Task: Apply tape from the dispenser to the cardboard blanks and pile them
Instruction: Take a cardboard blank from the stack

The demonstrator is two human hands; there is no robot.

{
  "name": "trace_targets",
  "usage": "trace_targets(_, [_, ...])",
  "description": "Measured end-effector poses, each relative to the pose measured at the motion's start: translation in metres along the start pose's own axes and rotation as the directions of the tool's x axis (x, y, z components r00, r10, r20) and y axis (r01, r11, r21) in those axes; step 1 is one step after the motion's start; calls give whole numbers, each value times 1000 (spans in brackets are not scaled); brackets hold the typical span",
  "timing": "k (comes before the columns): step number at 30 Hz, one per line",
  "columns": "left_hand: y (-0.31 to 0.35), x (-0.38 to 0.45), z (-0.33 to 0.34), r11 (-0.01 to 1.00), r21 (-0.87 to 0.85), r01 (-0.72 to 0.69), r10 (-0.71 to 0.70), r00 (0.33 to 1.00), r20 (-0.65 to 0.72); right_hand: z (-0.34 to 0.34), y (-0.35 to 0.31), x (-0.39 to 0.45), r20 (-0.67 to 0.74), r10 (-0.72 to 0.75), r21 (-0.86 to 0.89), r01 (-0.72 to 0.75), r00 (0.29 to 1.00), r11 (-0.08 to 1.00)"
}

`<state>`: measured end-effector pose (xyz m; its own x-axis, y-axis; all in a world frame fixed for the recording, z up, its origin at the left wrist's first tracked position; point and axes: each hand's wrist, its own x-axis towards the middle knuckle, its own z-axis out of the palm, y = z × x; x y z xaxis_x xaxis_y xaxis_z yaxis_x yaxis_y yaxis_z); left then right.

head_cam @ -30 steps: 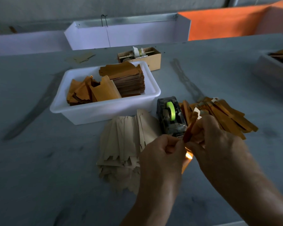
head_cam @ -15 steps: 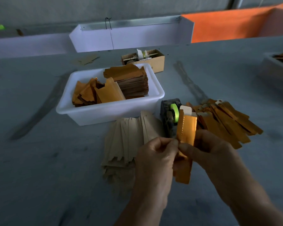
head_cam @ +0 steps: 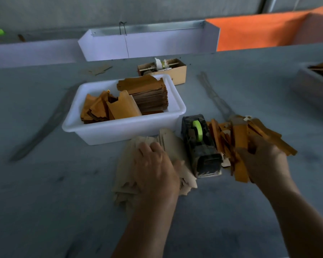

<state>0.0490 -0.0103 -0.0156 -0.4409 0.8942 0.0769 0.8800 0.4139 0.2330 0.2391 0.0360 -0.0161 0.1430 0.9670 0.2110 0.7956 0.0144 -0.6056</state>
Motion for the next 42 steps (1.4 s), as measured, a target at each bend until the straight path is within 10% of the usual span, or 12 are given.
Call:
trace_targets(7, [-6, 16, -7, 989, -130, 65, -61, 998, 34, 10, 16, 2, 52, 140, -262, -121, 989, 957])
trace_targets(19, [-39, 2, -32, 792, -609, 41, -83, 996, -41, -6, -24, -42, -177, -49, 132, 73, 983, 989])
trace_targets(26, [-37, -16, -47, 317, -900, 298, 76, 938, 337, 0, -63, -65, 286, -37, 598, -148, 957, 788])
trace_targets(33, [-26, -25, -48, 282, -909, 306, 169, 917, 362, 10, -59, -67, 548, 42, 761, -518, 836, 389])
trace_targets(42, [-12, -26, -32, 365, -881, 302, 89, 930, 356, 10, -56, -74, 513, 71, 747, -485, 856, 455])
